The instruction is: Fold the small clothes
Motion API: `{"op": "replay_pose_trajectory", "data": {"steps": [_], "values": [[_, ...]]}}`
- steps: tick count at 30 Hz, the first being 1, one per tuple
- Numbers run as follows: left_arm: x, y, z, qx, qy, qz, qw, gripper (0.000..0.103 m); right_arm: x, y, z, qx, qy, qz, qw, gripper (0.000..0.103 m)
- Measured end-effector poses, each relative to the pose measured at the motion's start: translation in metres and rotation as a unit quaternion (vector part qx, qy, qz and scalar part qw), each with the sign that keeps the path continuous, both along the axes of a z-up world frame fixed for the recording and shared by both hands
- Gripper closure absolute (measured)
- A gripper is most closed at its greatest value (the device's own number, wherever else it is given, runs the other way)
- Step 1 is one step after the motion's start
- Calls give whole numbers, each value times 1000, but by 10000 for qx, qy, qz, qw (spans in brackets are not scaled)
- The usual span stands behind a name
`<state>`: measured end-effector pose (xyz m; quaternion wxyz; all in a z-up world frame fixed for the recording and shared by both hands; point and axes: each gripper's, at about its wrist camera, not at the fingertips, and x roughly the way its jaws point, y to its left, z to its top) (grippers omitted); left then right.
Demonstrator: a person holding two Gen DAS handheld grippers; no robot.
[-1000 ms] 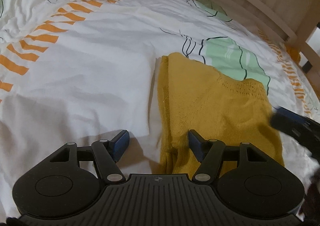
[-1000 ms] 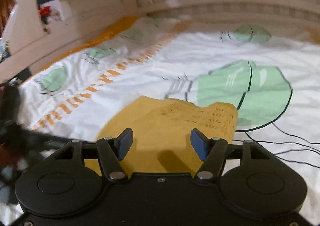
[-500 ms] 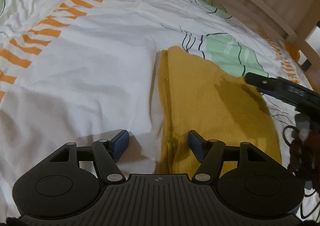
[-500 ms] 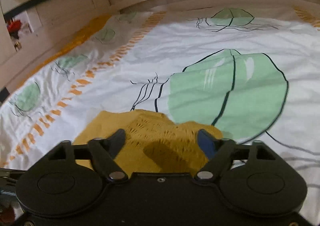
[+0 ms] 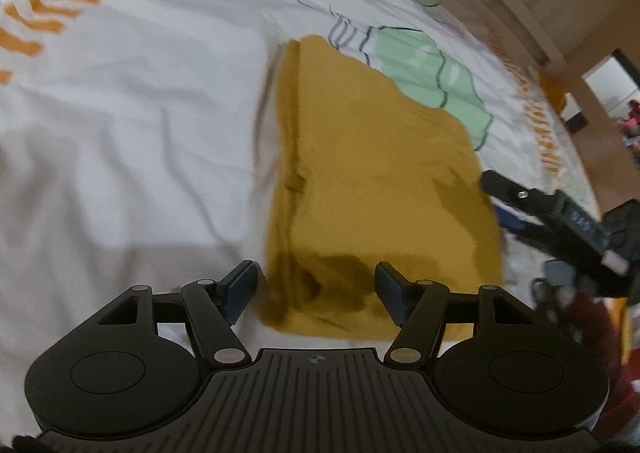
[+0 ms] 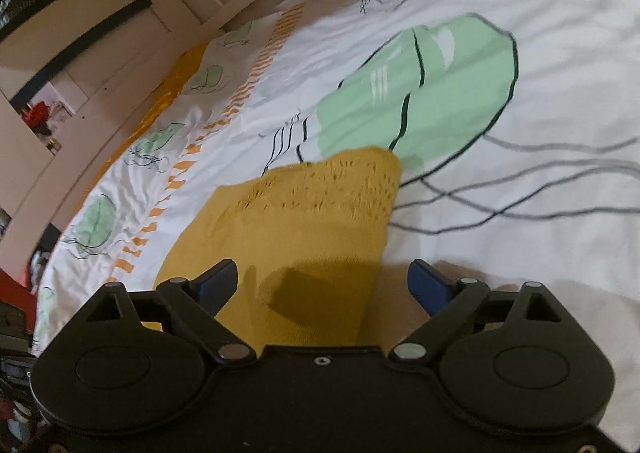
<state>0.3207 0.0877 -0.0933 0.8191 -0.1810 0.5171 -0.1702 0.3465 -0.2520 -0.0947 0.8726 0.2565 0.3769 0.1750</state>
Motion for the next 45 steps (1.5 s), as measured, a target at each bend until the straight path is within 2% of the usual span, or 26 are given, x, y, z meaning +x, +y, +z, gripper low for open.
{"op": "replay_pose_trajectory", "data": {"steps": [3, 9, 17, 20, 23, 25, 26, 27, 28, 29, 32, 34, 39, 45], "values": [[5, -5, -4, -110, 35, -67, 9999, 39, 5, 1, -7, 289, 36, 62, 9996, 0], [19, -11, -12, -510, 110, -50, 9986, 38, 21, 10, -16, 705, 66, 184, 9973, 0], [25, -19, -16, -617, -81, -110, 9980, 38, 35, 15, -20, 885, 104, 222, 9958, 0], [23, -21, -15, -638, -140, -265, 9975, 38, 36, 15, -20, 924, 126, 167, 9955, 0], [21, -23, -19, -979, 51, -378, 9945, 46, 34, 16, -19, 898, 119, 147, 9958, 0], [17, -21, -21, -947, 52, -253, 9952, 62, 33, 16, -19, 908, 71, 228, 9956, 0], [17, -20, -21, -916, 52, -225, 9955, 66, 33, 15, -19, 908, 54, 255, 9955, 4], [17, -17, -23, -950, 83, -182, 9953, 74, 32, 15, -19, 877, 55, 257, 9958, 25], [18, -13, -25, -1068, 153, -111, 9941, 83, 31, 15, -19, 825, 126, 255, 9962, 40], [20, -8, -29, -1274, 277, -14, 9915, 84, 32, 15, -19, 766, 244, 236, 9965, 57], [20, 1, -32, -1752, 491, 61, 9833, 88, 24, 11, -17, 883, 289, 135, 9956, 62], [12, 1, -26, -1895, 490, -53, 9806, 89, 15, 10, -10, 944, 264, 64, 9952, 63], [-24, -11, -7, -1994, 618, -478, 9768, 89, -27, 11, 14, 707, 383, 40, 9968, 63], [-94, -22, 9, -1964, 740, -930, 9733, 89, -110, -1, 28, 494, 698, -34, 9963, 63]]}}
